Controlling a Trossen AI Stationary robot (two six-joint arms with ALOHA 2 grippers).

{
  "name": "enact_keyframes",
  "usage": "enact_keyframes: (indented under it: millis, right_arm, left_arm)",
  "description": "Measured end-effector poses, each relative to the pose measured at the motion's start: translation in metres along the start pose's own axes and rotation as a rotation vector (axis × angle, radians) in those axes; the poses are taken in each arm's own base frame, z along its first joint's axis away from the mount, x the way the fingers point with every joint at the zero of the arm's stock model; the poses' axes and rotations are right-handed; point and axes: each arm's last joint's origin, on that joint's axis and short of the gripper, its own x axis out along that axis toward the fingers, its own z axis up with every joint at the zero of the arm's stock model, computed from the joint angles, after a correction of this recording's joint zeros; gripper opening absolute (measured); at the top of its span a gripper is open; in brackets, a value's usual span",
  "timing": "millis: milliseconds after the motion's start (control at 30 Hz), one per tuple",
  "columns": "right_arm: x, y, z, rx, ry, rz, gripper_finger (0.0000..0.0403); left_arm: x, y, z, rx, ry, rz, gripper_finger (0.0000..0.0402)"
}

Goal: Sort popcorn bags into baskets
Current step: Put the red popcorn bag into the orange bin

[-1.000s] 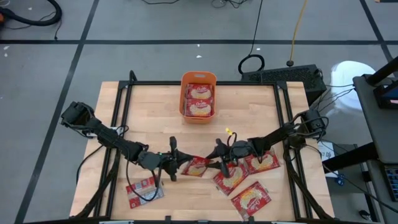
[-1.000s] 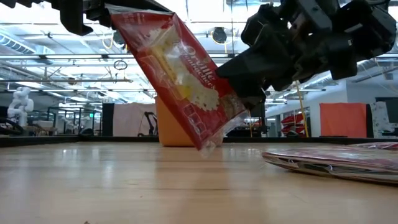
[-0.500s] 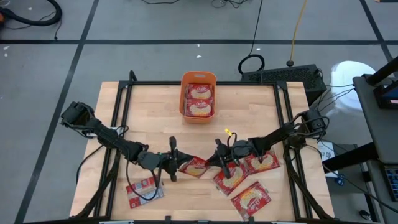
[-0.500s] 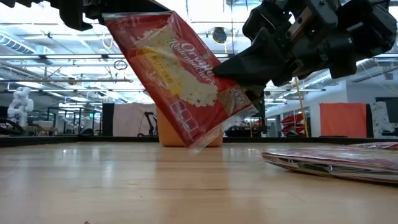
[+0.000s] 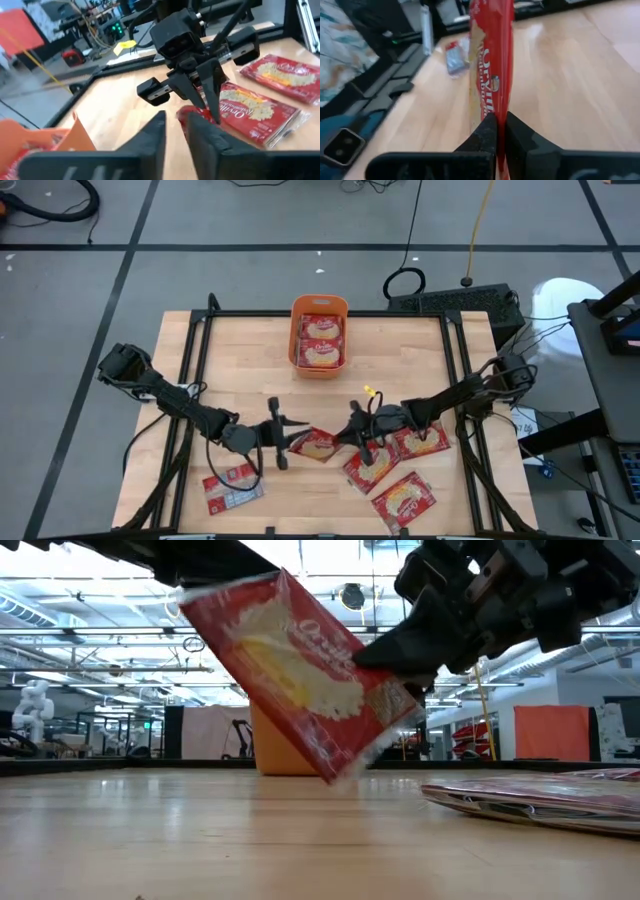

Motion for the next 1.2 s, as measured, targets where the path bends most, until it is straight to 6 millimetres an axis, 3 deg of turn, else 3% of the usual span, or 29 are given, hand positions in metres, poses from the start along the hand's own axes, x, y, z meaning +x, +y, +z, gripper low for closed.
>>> enact_keyframes:
  millis: [300, 533, 667, 800, 1000, 1200]
  right_arm:
    - [-0.017, 0.012, -0.002, -0.014, 0.119, -0.143, 0.0003]
    - [-0.036, 0.023, 0.008, -0.01, 0.11, -0.234, 0.0002]
    - [-0.047, 0.027, 0.018, 0.003, 0.068, -0.26, 0.0002]
    - [-0.058, 0.029, 0.024, -0.001, 0.064, -0.289, 0.0002]
    - [-0.07, 0.031, 0.037, 0.0, 0.117, -0.325, 0.0002]
    - [-0.077, 0.04, 0.073, -0.003, 0.259, -0.397, 0.0002]
  left_arm:
    - [-0.013, 0.005, 0.008, -0.179, 0.011, 0.025, 0.0199]
    - [-0.038, 0.028, 0.034, -0.27, -0.044, -0.007, 0.022]
    - [-0.038, 0.042, 0.063, -0.276, -0.038, -0.048, 0.022]
    - [-0.029, 0.052, 0.091, -0.227, 0.056, -0.061, 0.0221]
    - [-0.003, 0.064, 0.115, -0.166, 0.193, -0.105, 0.0221]
    - [0.028, 0.075, 0.123, -0.11, 0.288, -0.174, 0.0221]
